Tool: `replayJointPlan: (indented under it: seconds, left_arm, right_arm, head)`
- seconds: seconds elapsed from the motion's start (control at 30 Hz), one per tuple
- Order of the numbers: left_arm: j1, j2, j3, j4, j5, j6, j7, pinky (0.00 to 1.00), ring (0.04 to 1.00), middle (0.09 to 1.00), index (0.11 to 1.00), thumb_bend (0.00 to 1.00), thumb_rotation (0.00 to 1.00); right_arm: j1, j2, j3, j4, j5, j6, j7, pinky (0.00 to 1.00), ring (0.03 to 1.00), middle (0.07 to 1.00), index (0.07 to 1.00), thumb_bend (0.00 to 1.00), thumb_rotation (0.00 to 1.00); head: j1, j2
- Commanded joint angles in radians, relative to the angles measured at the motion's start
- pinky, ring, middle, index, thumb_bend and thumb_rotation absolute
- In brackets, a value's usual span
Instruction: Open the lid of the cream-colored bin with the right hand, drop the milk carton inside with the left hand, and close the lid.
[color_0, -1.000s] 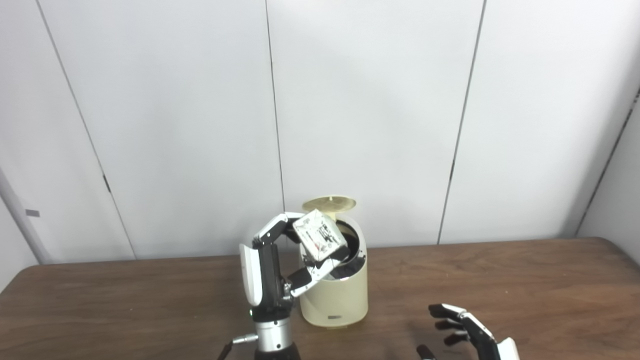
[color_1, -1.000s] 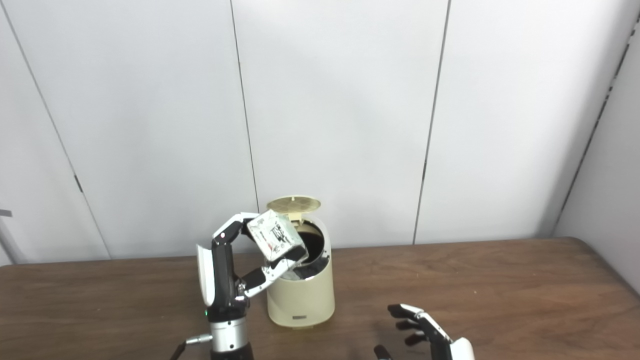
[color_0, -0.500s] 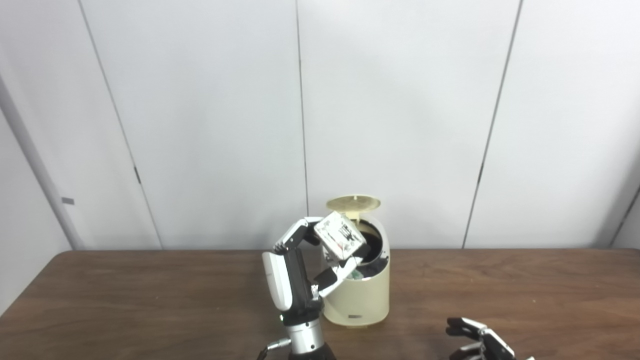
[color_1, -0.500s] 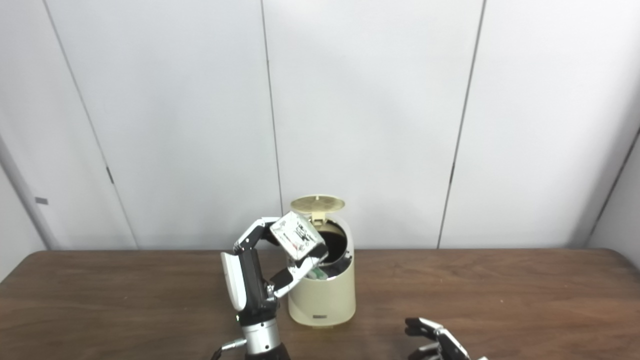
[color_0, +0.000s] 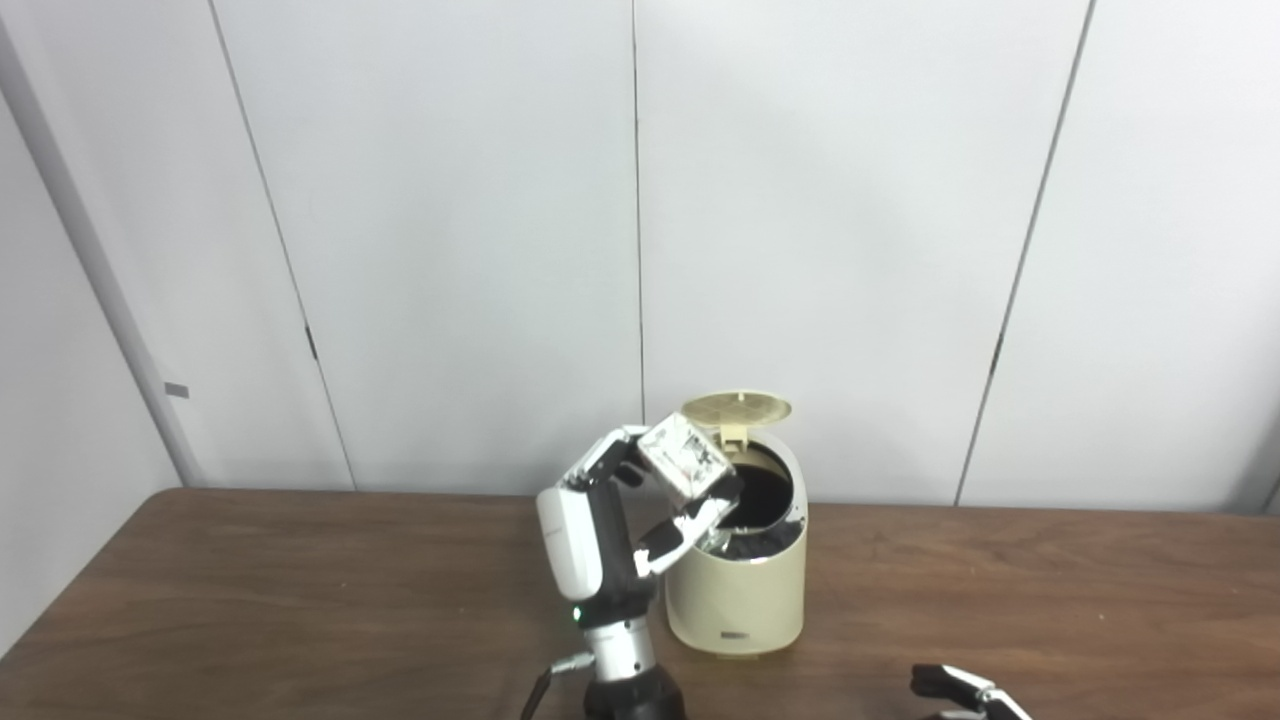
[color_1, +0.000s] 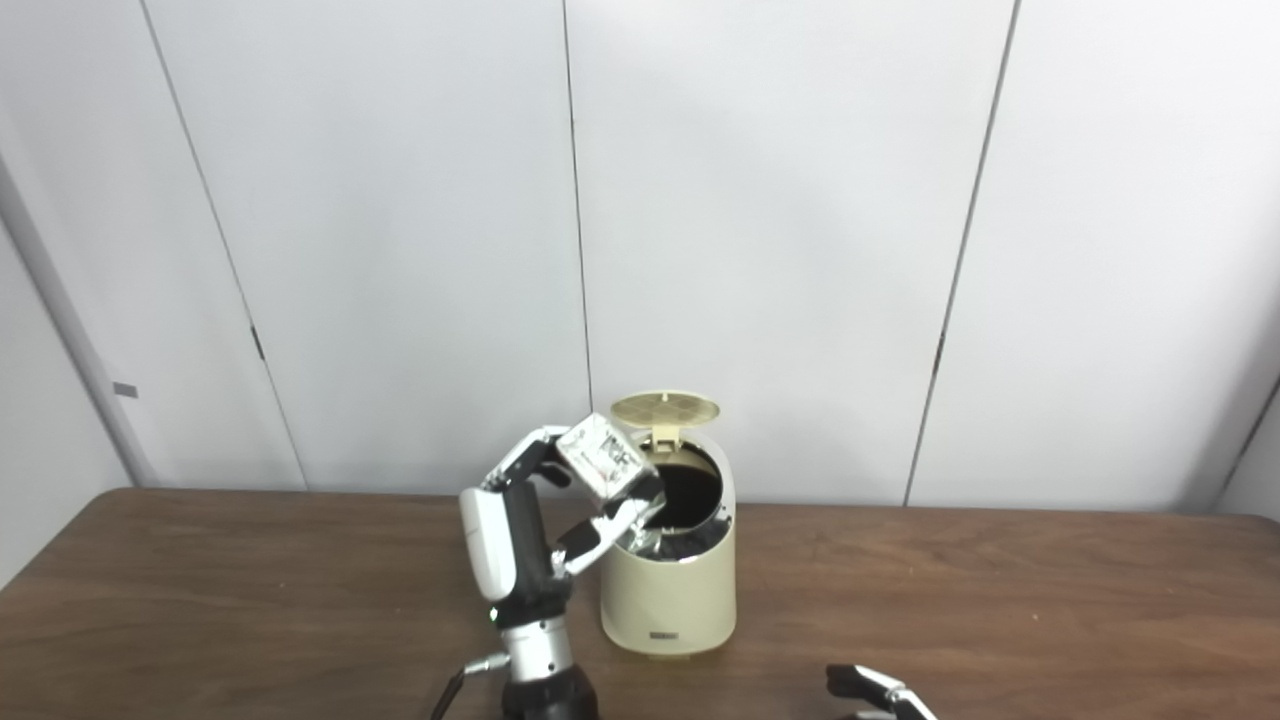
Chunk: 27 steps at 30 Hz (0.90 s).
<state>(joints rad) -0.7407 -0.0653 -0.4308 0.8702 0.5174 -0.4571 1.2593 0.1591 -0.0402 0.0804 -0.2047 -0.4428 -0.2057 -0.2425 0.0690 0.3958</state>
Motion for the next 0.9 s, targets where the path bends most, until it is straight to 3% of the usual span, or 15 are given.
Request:
replayJointPlan:
  seconds: [0.0,0.07,0.1,0.17,0.27,0.33,0.43,0.47,0.5,0.57,0.8,0.87]
  left_arm:
    - [-0.059,-0.008,-0.017,0.002,-0.059,-0.013,0.011,0.35,0.439,0.49,0.473,0.5,0.0]
    - [-0.065,-0.008,-0.033,0.008,-0.104,-0.013,0.01,0.35,0.436,0.493,0.47,0.5,0.0]
    - [-0.068,-0.009,-0.038,0.012,-0.12,-0.013,0.01,0.35,0.435,0.496,0.468,0.5,0.0]
    - [-0.072,-0.011,-0.044,0.019,-0.145,-0.013,0.01,0.33,0.421,0.498,0.472,0.5,0.0]
    - [-0.073,-0.01,-0.07,0.013,-0.185,-0.013,0.01,0.33,0.417,0.499,0.474,0.5,0.0]
    - [-0.073,-0.008,-0.092,-0.006,-0.214,-0.013,0.01,0.35,0.43,0.494,0.473,0.5,0.0]
    - [-0.078,-0.008,-0.108,-0.019,-0.229,-0.013,0.01,0.38,0.444,0.49,0.469,0.5,0.0]
    - [-0.079,-0.008,-0.112,-0.02,-0.232,-0.013,0.01,0.38,0.445,0.49,0.467,0.5,0.0]
    - [-0.081,-0.008,-0.114,-0.019,-0.23,-0.013,0.01,0.38,0.446,0.491,0.467,0.5,0.0]
    - [-0.083,-0.009,-0.119,-0.018,-0.228,-0.013,0.01,0.37,0.438,0.492,0.471,0.5,0.0]
    - [-0.085,-0.024,-0.107,-0.006,-0.211,-0.013,0.01,0.35,0.428,0.487,0.486,0.5,0.0]
    - [-0.086,-0.026,-0.103,0.0,-0.204,-0.013,0.011,0.35,0.427,0.486,0.489,0.5,0.0]
  right_arm:
    - [0.035,0.013,0.009,-0.023,-0.014,-0.043,-0.009,0.24,0.385,0.675,0.705,0.24,0.07]
    - [0.036,0.021,0.011,-0.031,-0.026,-0.03,-0.011,0.33,0.508,0.688,0.7,0.24,0.08]
    - [0.038,0.026,0.013,-0.037,-0.031,-0.02,-0.009,0.25,0.392,0.687,0.702,0.24,0.09]
    - [0.04,0.03,0.016,-0.046,-0.031,-0.008,-0.002,0.21,0.356,0.683,0.708,0.24,0.1]
    - [0.04,0.03,0.02,-0.05,-0.028,-0.007,0.0,0.22,0.387,0.662,0.71,0.23,0.11]
    - [0.039,0.031,0.022,-0.051,-0.025,-0.004,0.002,0.19,0.322,0.661,0.712,0.24,0.11]
    - [0.037,0.03,0.023,-0.052,-0.028,-0.003,0.002,0.27,0.442,0.665,0.711,0.24,0.1]
    - [0.036,0.031,0.023,-0.053,-0.028,0.001,0.003,0.26,0.428,0.667,0.709,0.24,0.1]
    - [0.037,0.033,0.023,-0.055,-0.027,0.004,0.004,0.21,0.326,0.672,0.711,0.24,0.1]
    - [0.037,0.033,0.024,-0.056,-0.026,0.004,0.003,0.2,0.327,0.683,0.712,0.24,0.1]
    - [0.035,0.037,0.026,-0.056,-0.041,0.007,-0.003,0.33,0.49,0.686,0.707,0.25,0.16]
    - [0.032,0.041,0.026,-0.055,-0.042,0.011,-0.003,0.31,0.479,0.682,0.709,0.24,0.16]
  head:
    - [-0.004,0.002]
    - [-0.008,0.003]
    - [-0.009,0.002]
    - [-0.011,0.004]
    - [-0.022,0.007]
    - [-0.024,0.01]
    - [-0.028,0.009]
    - [-0.03,0.009]
    - [-0.031,0.01]
    - [-0.033,0.011]
    - [-0.039,0.019]
    - [-0.038,0.017]
